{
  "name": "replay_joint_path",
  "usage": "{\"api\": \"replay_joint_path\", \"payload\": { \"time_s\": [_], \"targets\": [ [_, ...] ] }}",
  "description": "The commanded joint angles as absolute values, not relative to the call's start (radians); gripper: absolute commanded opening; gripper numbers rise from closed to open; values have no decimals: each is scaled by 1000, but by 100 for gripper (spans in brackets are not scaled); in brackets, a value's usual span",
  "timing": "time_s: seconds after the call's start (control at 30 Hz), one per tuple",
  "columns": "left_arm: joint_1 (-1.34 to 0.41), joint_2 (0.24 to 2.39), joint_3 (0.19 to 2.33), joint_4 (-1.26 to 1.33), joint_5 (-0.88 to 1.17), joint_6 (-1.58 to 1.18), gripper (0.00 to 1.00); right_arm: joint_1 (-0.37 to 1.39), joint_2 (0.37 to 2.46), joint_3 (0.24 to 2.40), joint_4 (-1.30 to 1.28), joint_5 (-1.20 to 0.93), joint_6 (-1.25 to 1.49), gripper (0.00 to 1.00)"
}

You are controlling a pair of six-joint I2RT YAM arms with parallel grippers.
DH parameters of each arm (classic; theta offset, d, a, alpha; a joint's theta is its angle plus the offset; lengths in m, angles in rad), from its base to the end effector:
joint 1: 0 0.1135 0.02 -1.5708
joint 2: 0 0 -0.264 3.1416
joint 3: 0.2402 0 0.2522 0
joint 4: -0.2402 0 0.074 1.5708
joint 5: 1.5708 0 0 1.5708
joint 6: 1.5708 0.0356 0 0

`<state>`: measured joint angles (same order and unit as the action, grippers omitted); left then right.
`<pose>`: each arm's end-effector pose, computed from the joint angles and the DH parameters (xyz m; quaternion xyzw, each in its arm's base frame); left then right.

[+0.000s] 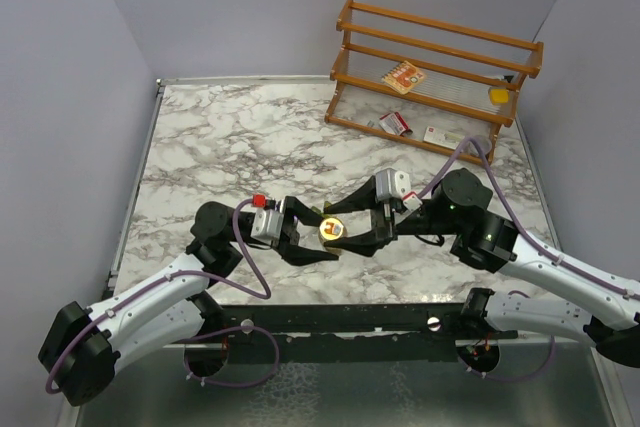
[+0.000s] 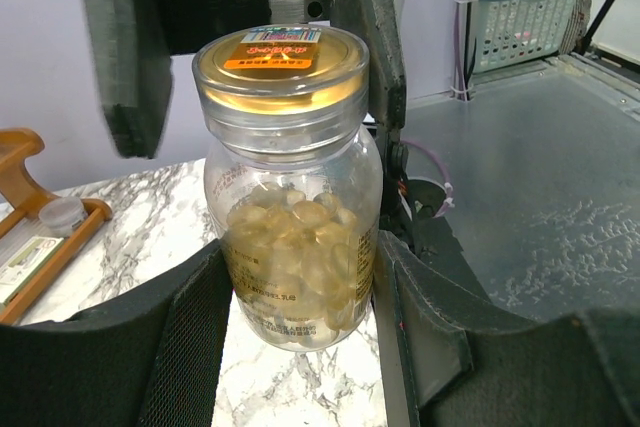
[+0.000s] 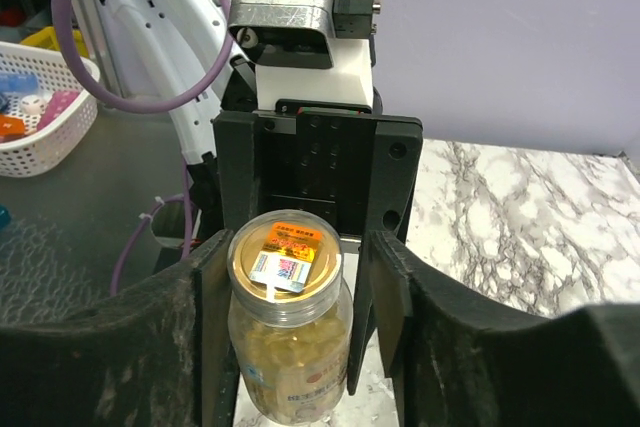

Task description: Sort the pills into containers

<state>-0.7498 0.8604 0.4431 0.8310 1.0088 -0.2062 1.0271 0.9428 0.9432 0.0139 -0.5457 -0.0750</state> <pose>0.1121 -0.1455 0.3066 0.5183 0.3525 -0.5718 0.5293 0.0950 0.1929 0.3887 -0.5175 0.4755 0.4824 0.5229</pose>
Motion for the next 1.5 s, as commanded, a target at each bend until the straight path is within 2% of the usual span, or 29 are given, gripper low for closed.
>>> {"api": "replay_joint_path", "payload": {
  "time_s": [0.0,0.27,0.47,0.7,1.0,1.27,1.47],
  "targets": [
    [-782,855,469,908,1126,-173,0,1003,954,962,40,-405,-101,56],
    [-782,849,465,901,1091,-163,0,1003,956,962,34,-402,-98,70],
    [-781,838,467,852,1000,-128,0,1003,964,965,21,-404,-95,89],
    [-780,830,486,742,860,-56,0,1003,960,963,20,-371,-92,91],
    [-781,793,475,697,535,-4,0,1003,967,958,17,-318,-93,96],
    [-781,813,478,687,502,3,0,1002,999,935,113,-209,-80,97],
    [-781,794,459,689,376,9,0,1002,1035,947,126,-148,-72,98]
  ]
}}
